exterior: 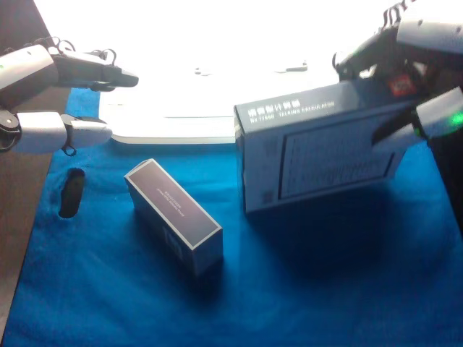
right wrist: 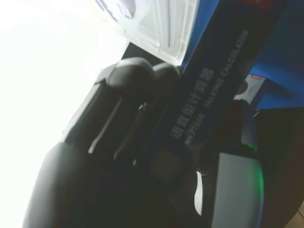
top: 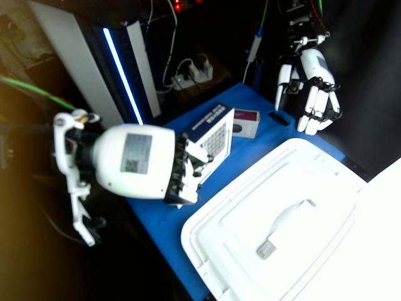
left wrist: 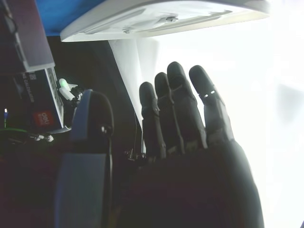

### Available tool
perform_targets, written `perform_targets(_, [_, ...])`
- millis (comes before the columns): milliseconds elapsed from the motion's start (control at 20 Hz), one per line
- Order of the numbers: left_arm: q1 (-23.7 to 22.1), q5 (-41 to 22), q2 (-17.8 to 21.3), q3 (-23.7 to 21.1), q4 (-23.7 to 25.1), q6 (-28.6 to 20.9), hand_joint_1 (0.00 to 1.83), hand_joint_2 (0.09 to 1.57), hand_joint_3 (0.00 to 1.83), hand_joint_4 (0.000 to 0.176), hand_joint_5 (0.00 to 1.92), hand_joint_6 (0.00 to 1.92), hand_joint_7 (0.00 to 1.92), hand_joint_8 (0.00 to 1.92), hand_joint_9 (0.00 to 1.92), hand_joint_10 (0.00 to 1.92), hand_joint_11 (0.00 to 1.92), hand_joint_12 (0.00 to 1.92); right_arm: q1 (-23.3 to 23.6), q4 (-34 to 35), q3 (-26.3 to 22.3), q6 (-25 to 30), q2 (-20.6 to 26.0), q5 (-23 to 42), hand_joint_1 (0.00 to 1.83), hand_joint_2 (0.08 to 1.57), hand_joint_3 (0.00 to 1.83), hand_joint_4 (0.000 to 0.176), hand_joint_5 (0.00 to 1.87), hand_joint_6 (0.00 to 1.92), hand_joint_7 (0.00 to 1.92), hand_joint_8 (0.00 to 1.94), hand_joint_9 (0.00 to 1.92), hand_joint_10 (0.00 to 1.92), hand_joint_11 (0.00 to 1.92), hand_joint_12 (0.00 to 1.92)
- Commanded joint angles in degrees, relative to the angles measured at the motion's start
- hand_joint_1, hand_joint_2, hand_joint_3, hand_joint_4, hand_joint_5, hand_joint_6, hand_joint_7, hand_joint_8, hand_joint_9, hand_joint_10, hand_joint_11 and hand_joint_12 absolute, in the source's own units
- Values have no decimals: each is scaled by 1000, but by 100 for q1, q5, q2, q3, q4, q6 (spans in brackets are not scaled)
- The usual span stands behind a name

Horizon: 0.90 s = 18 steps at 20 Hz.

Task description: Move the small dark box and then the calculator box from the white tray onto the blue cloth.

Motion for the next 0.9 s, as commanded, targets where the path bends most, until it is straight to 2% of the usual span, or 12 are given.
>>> perform_targets(0, [-42, -670, -25, -10, -199, -26, 930, 1223, 0, 0, 553, 3, 535, 1, 533, 2, 0, 1242, 53, 276, 33, 31, -18, 444, 1132, 1176, 0, 0, 868, 1137, 1388, 136, 1162, 1006, 966, 1540])
perform_targets(50, [-38, -673, -25, -10, -201, -26, 910, 1223, 0, 0, 547, 1, 536, 1, 519, 1, 0, 1237, 33, 276, 51, 51, -39, 444, 1135, 1175, 0, 0, 869, 1136, 1397, 130, 1151, 1021, 944, 1554])
perform_targets(100, [-31, -671, -26, -11, -201, -26, 917, 1226, 1, 0, 548, 1, 544, 5, 524, 4, 0, 1216, 25, 275, 65, 64, -53, 443, 1231, 1172, 0, 0, 847, 968, 1093, 950, 1117, 1043, 936, 1547])
perform_targets(150, [-30, -671, -26, -11, -201, -26, 917, 1226, 1, 0, 548, 1, 544, 5, 524, 4, 0, 1216, 25, 275, 65, 64, -54, 443, 1231, 1172, 0, 0, 847, 968, 1093, 950, 1117, 1043, 936, 1547])
perform_targets(200, [-24, -675, -25, -12, -201, -26, 913, 1228, 2, 0, 547, 0, 547, 6, 526, 5, 0, 1215, 24, 274, 64, 64, -52, 444, 1246, 1166, 0, 0, 808, 1002, 1020, 1134, 1084, 1028, 907, 1546])
perform_targets(250, [-22, -675, -25, -12, -203, -27, 910, 1224, 0, 0, 549, 1, 562, 10, 547, 13, 0, 1256, 24, 274, 63, 64, -49, 445, 1113, 1054, 0, 0, 884, 360, 993, 608, 908, 902, 602, 1622])
perform_targets(300, [-17, -677, -27, -12, -207, -27, 910, 1224, 0, 0, 549, 1, 562, 10, 547, 13, 0, 1256, 24, 274, 61, 64, -49, 446, 1113, 1054, 0, 0, 884, 360, 993, 608, 908, 902, 602, 1622])
perform_targets(400, [-8, -683, -30, -12, -213, -27, 922, 1229, 3, 0, 553, 3, 555, 5, 557, 16, 0, 1228, 24, 275, 45, 64, -43, 448, 848, 907, 0, 0, 715, 3, 1026, 58, 820, 557, 397, 1561])
perform_targets(450, [-6, -684, -32, -12, -218, -27, 922, 1229, 3, 0, 553, 3, 555, 5, 557, 16, 0, 1228, 24, 275, 31, 64, -31, 450, 848, 907, 0, 0, 715, 3, 1026, 58, 820, 557, 397, 1561])
perform_targets(500, [-1, -692, -32, -12, -224, -27, 928, 1230, 2, 0, 549, 1, 553, 4, 545, 10, 0, 1201, 24, 275, 9, 64, -20, 451, 784, 829, 0, 0, 560, 0, 815, 1, 757, 222, 323, 1407])
perform_targets(600, [8, -698, -32, -12, -228, -27, 917, 1227, 0, 0, 547, 0, 553, 3, 533, 4, 0, 1216, 24, 274, -20, 64, -7, 455, 786, 821, 0, 0, 492, 1, 734, 0, 724, 120, 292, 1308])
perform_targets(850, [33, -719, -30, -11, -250, -27, 906, 1231, 2, 0, 541, 1, 561, 5, 546, 9, 0, 1290, 33, 274, -103, 64, 72, 552, 662, 688, 0, 7, 51, 0, 212, 0, 212, 0, 2, 796])
